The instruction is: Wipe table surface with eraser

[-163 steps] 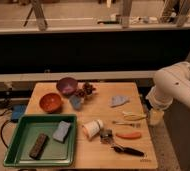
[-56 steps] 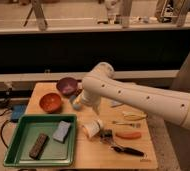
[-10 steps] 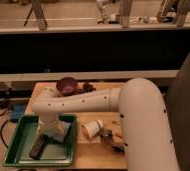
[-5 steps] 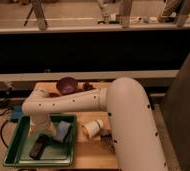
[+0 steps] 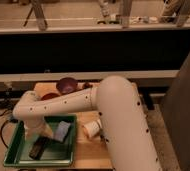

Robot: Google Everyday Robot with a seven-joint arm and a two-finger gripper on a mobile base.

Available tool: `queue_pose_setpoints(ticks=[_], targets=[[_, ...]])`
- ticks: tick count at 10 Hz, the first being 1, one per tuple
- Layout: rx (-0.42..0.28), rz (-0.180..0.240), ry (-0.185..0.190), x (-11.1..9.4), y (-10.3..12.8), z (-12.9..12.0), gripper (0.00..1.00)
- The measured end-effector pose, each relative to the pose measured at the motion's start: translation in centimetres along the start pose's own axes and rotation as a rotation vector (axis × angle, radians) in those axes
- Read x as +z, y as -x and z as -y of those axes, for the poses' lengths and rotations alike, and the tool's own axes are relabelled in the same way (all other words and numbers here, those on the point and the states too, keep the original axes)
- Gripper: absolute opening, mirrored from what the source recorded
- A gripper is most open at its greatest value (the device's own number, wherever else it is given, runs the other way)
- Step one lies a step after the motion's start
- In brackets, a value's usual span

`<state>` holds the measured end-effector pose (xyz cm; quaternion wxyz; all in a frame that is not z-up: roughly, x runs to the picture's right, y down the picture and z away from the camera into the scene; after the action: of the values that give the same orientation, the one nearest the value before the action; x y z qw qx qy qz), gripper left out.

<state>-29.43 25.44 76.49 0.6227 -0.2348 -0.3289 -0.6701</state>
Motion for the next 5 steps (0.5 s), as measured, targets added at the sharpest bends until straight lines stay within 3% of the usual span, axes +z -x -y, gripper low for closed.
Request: queue_pose_setpoints(ticks=[5], targets=[[-0.045,0.035,-0.021,1.5,0.4,1.0,0.80]])
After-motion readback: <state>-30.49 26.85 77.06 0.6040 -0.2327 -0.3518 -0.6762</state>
